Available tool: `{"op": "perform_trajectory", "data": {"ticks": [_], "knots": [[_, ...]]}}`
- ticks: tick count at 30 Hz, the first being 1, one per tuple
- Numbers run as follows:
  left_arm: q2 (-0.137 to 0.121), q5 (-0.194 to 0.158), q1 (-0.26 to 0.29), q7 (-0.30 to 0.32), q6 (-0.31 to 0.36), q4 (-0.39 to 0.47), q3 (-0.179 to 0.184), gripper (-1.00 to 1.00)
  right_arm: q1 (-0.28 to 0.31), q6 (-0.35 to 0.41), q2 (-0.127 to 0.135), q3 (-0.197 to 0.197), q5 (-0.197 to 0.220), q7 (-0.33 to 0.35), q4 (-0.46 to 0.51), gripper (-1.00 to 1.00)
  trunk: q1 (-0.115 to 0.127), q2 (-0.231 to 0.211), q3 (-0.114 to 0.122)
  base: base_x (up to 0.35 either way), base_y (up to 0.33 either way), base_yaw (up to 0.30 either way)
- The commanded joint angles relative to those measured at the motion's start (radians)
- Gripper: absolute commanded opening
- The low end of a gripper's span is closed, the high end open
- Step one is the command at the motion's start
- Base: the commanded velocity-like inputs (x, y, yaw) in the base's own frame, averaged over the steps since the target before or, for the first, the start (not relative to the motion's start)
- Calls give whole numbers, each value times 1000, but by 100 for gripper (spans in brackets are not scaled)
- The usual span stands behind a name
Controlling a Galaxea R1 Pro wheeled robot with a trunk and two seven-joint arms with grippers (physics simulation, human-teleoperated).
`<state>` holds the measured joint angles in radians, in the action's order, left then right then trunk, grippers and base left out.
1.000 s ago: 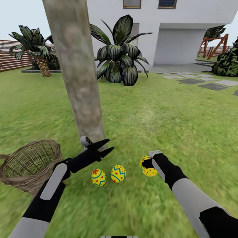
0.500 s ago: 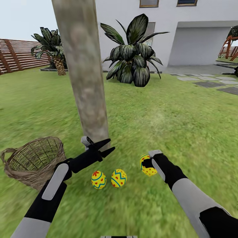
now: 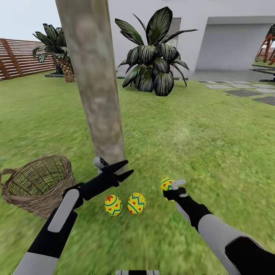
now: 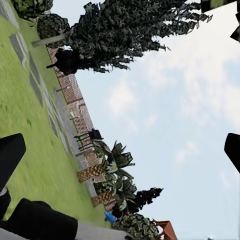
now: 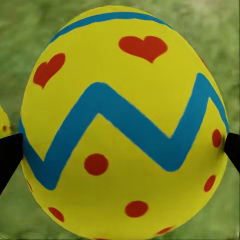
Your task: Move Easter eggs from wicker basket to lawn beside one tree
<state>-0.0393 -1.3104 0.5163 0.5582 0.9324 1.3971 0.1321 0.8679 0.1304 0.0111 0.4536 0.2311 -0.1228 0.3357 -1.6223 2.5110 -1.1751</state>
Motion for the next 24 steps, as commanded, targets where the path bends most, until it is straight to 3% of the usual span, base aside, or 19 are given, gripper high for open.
{"op": "perform_trajectory", "data": {"ticks": [1, 3, 5, 10, 18, 24], "knots": [[-1, -2, 1, 3, 3, 8, 10, 100, 1, -1, -18, 8, 8, -6, -30, -100, 0, 1, -5, 0, 0, 0], [1, -3, 1, 3, 2, 38, 44, 100, 5, -10, -56, 7, 1, -6, -96, -100, -1, 1, -12, 0, 0, 0], [3, -4, 1, 3, 2, 56, 69, 100, 11, -14, -64, 7, -1, -6, -103, -100, -2, 2, -20, 0, 0, 0], [5, -4, 1, 3, 2, 63, 78, 100, 13, -76, -67, 6, 0, -6, -100, -100, -4, 3, -40, 0, 0, 1], [6, -4, 1, 3, 2, 63, 78, 100, 13, -80, -68, 6, 1, -6, -100, -100, -8, 5, -67, 0, 0, 213], [6, -4, 1, 3, 2, 63, 78, 100, 13, -82, -68, 5, 1, -7, -99, -100, -10, 6, -89, 0, 0, 22]]}}
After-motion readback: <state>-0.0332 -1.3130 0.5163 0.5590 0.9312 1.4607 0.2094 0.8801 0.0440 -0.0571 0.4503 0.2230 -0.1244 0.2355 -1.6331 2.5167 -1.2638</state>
